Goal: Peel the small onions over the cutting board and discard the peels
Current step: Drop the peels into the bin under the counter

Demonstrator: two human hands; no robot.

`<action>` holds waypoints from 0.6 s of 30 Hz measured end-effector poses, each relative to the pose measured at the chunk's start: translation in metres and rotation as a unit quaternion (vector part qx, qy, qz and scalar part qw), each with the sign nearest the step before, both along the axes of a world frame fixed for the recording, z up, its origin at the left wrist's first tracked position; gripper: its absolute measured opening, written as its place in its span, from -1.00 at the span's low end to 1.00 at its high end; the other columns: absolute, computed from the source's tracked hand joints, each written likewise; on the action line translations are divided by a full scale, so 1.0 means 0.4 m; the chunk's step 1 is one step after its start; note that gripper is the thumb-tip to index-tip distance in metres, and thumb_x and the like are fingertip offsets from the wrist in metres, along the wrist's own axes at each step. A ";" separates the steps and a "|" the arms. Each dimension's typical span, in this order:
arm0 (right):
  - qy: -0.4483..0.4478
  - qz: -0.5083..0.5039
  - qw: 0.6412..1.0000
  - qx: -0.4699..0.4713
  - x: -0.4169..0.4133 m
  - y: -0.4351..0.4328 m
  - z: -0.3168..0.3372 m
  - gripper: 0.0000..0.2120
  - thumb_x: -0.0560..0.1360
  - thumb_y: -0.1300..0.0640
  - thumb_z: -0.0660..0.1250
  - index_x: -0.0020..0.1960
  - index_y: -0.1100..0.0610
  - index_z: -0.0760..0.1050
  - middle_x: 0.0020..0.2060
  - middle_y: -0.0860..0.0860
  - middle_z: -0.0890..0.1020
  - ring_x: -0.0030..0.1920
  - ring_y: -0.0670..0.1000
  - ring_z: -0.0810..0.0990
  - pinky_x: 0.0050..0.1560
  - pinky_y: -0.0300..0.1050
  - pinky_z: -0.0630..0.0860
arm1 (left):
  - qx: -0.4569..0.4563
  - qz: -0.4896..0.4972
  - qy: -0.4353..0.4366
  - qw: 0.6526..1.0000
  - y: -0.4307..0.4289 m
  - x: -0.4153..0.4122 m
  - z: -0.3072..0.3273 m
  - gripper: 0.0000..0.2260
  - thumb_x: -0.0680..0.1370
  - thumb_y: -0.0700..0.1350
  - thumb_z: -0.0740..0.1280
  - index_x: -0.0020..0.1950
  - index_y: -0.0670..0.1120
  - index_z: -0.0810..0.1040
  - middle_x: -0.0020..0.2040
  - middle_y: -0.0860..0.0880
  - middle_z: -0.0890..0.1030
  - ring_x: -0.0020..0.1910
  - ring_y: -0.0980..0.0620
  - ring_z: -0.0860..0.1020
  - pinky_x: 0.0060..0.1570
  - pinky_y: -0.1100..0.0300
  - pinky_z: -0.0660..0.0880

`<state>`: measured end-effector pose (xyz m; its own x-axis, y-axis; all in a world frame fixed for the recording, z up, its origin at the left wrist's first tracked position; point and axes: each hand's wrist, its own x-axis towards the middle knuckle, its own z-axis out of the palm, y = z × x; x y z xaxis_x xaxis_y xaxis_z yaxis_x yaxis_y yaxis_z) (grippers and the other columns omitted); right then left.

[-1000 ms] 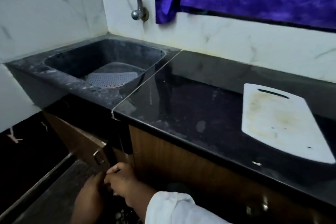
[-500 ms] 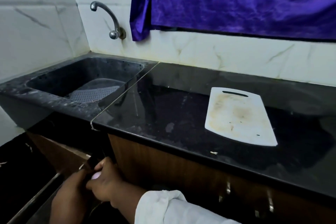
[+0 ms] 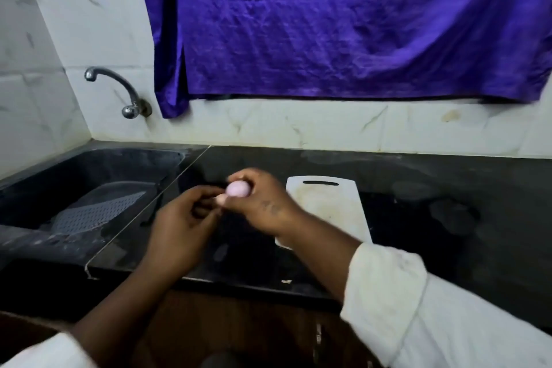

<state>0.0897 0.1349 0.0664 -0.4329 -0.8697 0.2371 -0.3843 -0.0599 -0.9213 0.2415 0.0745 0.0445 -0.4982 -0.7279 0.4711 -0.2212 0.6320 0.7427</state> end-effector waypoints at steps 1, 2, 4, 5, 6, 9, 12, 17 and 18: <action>0.010 -0.016 1.000 0.002 -0.058 0.015 0.013 -0.60 0.38 0.17 0.59 0.19 0.12 0.62 0.10 0.09 0.69 0.06 0.02 0.65 0.20 0.06 0.62 | 0.026 -0.037 -0.001 0.999 -0.018 -0.053 0.005 -0.72 0.55 -0.35 0.45 0.12 0.00 0.67 -0.11 0.04 0.73 -0.18 0.11 0.67 -0.11 0.23 0.62; 0.012 -0.030 0.999 0.007 -0.115 0.030 0.021 -0.57 0.39 0.23 0.56 0.24 0.14 0.61 0.14 0.09 0.67 0.12 0.04 0.65 0.24 0.06 0.60 | 0.060 -0.076 -0.003 0.995 -0.032 -0.105 0.008 -0.75 0.56 -0.35 0.43 0.13 -0.04 0.67 -0.13 -0.03 0.72 -0.19 0.02 0.66 -0.13 0.14 0.62; 0.019 -0.053 0.998 0.028 -0.225 0.068 0.025 -0.51 0.43 0.30 0.50 0.34 0.15 0.57 0.20 0.05 0.63 0.20 0.05 0.62 0.28 -0.02 0.57 | 0.123 -0.126 -0.001 0.984 -0.050 -0.205 0.011 -0.79 0.59 -0.35 0.41 0.13 -0.09 0.65 -0.18 -0.09 0.67 -0.21 -0.06 0.62 -0.22 0.14 0.59; 0.028 -0.063 0.997 0.040 -0.274 0.085 0.020 -0.49 0.44 0.31 0.49 0.38 0.14 0.55 0.22 0.03 0.62 0.21 0.03 0.60 0.28 -0.07 0.55 | 0.142 -0.138 -0.003 0.980 -0.057 -0.250 0.011 -0.81 0.60 -0.34 0.40 0.11 -0.08 0.65 -0.19 -0.07 0.65 -0.21 -0.04 0.61 -0.24 0.16 0.59; 0.036 -0.070 0.996 0.048 -0.321 0.099 0.011 -0.46 0.44 0.31 0.49 0.40 0.12 0.53 0.25 0.02 0.61 0.23 0.02 0.60 0.28 -0.10 0.53 | 0.152 -0.145 -0.011 0.978 -0.065 -0.292 0.010 -0.82 0.60 -0.32 0.41 0.09 -0.07 0.65 -0.19 -0.05 0.65 -0.22 -0.01 0.62 -0.25 0.17 0.59; 0.044 -0.078 0.994 0.055 -0.423 0.117 -0.021 -0.38 0.41 0.36 0.51 0.43 0.07 0.50 0.29 0.03 0.61 0.26 0.04 0.60 0.27 -0.12 0.53 | 0.166 -0.153 -0.036 0.974 -0.091 -0.391 0.005 -0.86 0.59 -0.29 0.43 0.08 -0.09 0.65 -0.20 -0.07 0.64 -0.28 0.03 0.62 -0.23 0.12 0.59; 0.048 -0.081 0.995 0.042 -0.478 0.122 -0.050 -0.41 0.39 0.44 0.50 0.36 0.10 0.50 0.22 0.08 0.63 0.23 0.08 0.63 0.16 -0.17 0.57 | 0.178 -0.154 -0.047 0.971 -0.105 -0.460 0.001 -0.86 0.60 -0.32 0.42 0.12 -0.14 0.63 -0.19 -0.08 0.63 -0.30 0.05 0.60 -0.26 0.18 0.55; 0.041 -0.093 0.994 0.038 -0.534 0.111 -0.088 -0.55 0.38 0.45 0.50 0.17 0.11 0.53 0.14 0.13 0.66 0.18 0.15 0.66 0.14 -0.01 0.62 | 0.179 -0.165 -0.085 0.966 -0.121 -0.538 -0.018 -0.77 0.59 -0.32 0.42 0.23 -0.14 0.62 -0.17 -0.05 0.66 -0.26 0.05 0.60 -0.27 0.23 0.55; 0.043 -0.091 0.994 0.039 -0.544 0.107 -0.096 -0.57 0.38 0.44 0.51 0.15 0.11 0.54 0.14 0.13 0.67 0.17 0.16 0.66 0.16 0.02 0.62 | 0.180 -0.167 -0.093 0.965 -0.125 -0.552 -0.025 -0.73 0.58 -0.33 0.42 0.25 -0.12 0.62 -0.17 -0.04 0.67 -0.25 0.05 0.60 -0.27 0.23 0.54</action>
<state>-0.1278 0.1778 0.0278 -0.5661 -0.7956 0.2157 -0.4601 0.0878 -0.8835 0.0208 0.0245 0.0346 -0.7844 -0.6126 0.0969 -0.2013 0.3992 0.8945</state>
